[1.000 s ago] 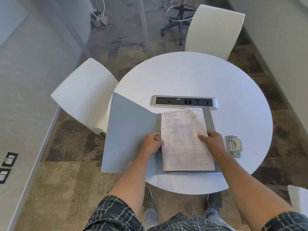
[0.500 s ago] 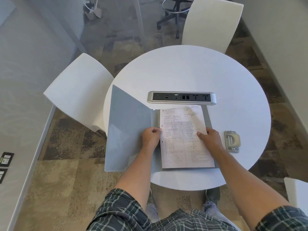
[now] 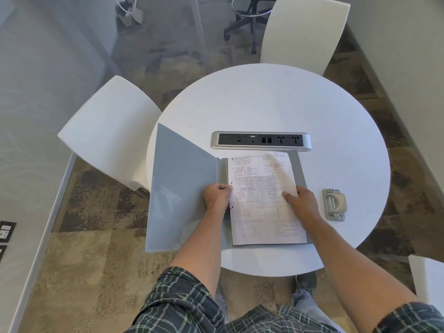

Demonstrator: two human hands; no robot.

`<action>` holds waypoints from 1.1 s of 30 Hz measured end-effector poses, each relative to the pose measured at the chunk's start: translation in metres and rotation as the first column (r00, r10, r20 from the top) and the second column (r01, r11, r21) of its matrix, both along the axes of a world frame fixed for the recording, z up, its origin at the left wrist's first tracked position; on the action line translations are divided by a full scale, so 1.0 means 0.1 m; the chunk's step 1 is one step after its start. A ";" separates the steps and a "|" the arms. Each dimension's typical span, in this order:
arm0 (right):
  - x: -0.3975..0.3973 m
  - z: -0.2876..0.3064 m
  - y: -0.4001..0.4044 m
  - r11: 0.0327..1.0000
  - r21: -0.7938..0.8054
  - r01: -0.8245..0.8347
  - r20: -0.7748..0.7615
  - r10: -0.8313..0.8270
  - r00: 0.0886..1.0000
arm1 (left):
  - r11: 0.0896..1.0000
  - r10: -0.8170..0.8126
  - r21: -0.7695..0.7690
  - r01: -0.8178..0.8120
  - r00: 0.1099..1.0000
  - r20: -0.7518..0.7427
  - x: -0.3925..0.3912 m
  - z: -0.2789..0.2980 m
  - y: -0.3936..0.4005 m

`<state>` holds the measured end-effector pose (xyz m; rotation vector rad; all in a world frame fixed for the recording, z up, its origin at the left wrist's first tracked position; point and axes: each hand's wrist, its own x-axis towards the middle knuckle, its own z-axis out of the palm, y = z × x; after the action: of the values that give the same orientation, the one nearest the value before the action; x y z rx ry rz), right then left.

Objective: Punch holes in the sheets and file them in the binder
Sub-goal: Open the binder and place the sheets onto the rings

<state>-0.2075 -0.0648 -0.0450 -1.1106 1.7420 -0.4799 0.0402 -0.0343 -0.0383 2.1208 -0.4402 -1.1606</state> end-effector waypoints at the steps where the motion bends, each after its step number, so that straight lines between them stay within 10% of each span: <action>1: 0.00 0.00 -0.01 1.000 0.001 0.000 -0.010 0.000 1.000 | 1.000 0.004 0.011 -0.004 1.000 0.000 0.00 0.00 -0.01; 24: -0.17 -0.15 0.08 0.989 0.096 0.112 0.149 -0.126 0.981 | 0.995 0.104 0.014 -0.104 0.985 -0.136 -0.05 -0.05 -0.08; 33: -0.21 -0.20 0.17 0.978 0.105 0.181 0.233 -0.201 0.951 | 1.000 -0.002 -0.009 0.002 1.000 0.022 -0.12 0.00 -0.09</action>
<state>-0.2285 -0.0480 -0.0647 -0.7917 1.6433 -0.6303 0.0278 -0.0438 -0.0388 2.1277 -0.4561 -1.1357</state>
